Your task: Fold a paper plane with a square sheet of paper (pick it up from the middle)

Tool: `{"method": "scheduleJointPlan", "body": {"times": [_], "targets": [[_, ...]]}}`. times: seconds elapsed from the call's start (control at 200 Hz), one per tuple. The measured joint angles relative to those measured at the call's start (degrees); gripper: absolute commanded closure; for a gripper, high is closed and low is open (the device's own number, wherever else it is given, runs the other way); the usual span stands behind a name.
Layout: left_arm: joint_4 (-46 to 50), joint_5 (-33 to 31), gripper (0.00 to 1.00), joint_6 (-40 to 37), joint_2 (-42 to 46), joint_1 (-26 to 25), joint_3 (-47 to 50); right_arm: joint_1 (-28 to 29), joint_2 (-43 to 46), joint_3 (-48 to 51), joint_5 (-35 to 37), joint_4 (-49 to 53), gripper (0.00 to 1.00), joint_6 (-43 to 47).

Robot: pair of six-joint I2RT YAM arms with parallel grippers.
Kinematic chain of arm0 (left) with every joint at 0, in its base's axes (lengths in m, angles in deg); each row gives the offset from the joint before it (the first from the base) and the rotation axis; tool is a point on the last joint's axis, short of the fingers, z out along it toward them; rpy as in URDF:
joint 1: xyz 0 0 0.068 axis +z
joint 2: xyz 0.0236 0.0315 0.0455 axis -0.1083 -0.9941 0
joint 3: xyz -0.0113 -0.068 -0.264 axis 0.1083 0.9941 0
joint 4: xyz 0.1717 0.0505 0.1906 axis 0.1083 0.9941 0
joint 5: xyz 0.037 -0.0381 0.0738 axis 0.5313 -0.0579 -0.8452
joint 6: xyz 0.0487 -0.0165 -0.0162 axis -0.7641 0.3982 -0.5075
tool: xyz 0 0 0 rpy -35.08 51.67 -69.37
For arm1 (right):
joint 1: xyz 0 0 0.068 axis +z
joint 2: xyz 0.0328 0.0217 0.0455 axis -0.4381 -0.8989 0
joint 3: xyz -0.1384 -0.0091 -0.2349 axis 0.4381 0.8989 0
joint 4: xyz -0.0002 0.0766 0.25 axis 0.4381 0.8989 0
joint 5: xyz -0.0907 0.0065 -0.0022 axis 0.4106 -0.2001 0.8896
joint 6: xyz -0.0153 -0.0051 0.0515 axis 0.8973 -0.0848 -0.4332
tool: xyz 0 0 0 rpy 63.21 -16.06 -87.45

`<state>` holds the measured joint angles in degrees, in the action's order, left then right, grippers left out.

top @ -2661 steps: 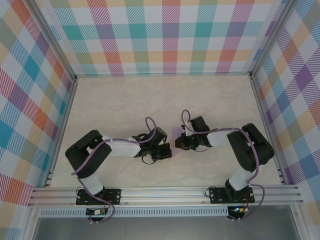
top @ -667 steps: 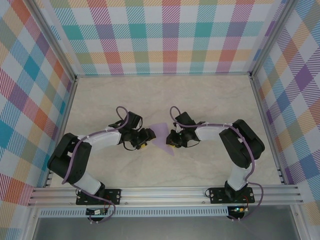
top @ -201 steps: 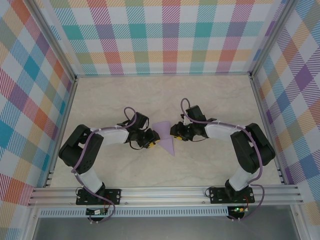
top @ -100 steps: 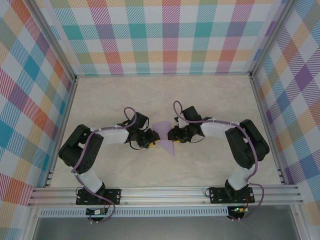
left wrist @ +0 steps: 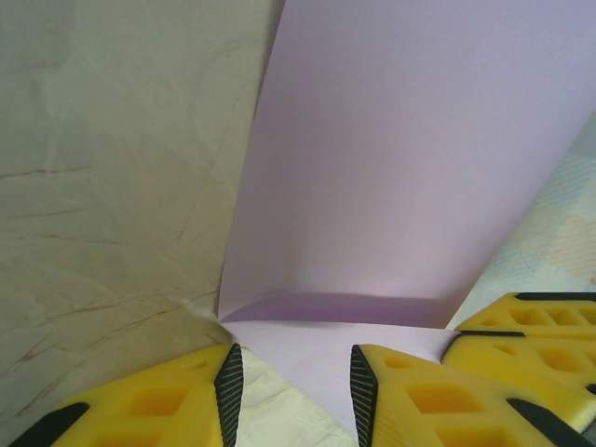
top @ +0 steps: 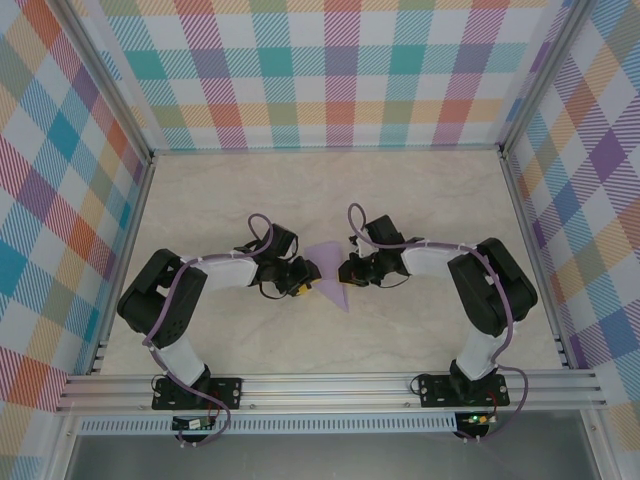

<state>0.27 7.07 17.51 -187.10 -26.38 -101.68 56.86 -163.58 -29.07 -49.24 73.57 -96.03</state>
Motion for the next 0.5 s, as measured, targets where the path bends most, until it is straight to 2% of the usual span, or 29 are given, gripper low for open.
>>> {"method": "scheduleJointPlan", "body": {"times": [0.325, 0.5], "targets": [[-2.16, 0.79, 0.56, 0.02, 0.02, 0.00, 0.35, -3.08, 1.51, 3.93, -4.20, -8.37, 0.93, -7.13], [-5.11, 2.08, 0.46, 0.55, 0.02, 0.00, 1.55, -3.98, 1.68, 4.26, -6.99, -11.65, 0.93, -10.27]]}}
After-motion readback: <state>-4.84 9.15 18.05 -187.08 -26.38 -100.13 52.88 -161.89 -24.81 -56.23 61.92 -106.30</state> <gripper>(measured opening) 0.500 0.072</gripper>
